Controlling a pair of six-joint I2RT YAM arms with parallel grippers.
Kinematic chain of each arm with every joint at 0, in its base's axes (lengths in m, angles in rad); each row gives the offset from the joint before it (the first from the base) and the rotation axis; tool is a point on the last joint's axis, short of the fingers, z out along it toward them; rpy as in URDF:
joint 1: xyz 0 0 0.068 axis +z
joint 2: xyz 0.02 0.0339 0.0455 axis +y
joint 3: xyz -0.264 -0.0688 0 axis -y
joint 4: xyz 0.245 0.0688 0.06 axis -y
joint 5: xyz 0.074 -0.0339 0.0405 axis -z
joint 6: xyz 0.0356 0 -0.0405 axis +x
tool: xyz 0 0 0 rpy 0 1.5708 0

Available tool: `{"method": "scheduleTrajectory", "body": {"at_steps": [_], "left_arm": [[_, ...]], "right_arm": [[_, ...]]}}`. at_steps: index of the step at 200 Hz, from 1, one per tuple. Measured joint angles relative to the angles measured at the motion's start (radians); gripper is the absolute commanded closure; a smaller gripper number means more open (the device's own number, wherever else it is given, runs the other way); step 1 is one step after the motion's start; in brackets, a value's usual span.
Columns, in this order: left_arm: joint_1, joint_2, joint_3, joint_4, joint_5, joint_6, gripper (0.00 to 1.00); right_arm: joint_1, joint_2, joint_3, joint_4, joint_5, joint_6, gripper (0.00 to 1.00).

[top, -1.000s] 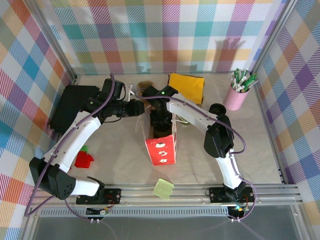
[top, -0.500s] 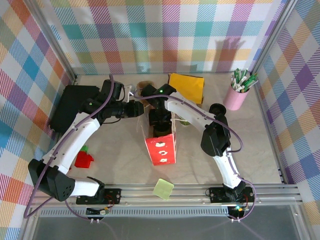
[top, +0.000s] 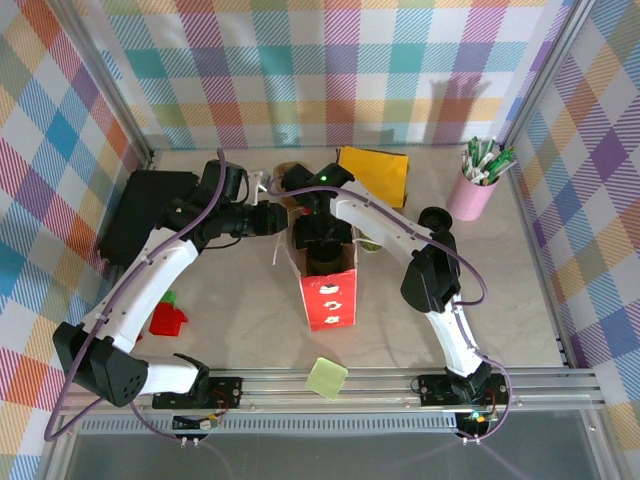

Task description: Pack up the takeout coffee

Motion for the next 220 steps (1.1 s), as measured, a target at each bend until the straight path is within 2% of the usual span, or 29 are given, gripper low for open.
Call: {"method": "scheduleTrajectory", "body": {"at_steps": [133,220], "left_arm": [[-0.019,0.000,-0.009,0.000,0.003,0.019,0.68],[-0.024,0.000,-0.009,-0.004,0.003,0.018,0.76]], "right_arm": [[0.003,-0.002,0.084,-0.030,0.004,0.000,0.20],[0.003,-0.049,0.045,0.019,-0.006,0.015,0.35]]}}
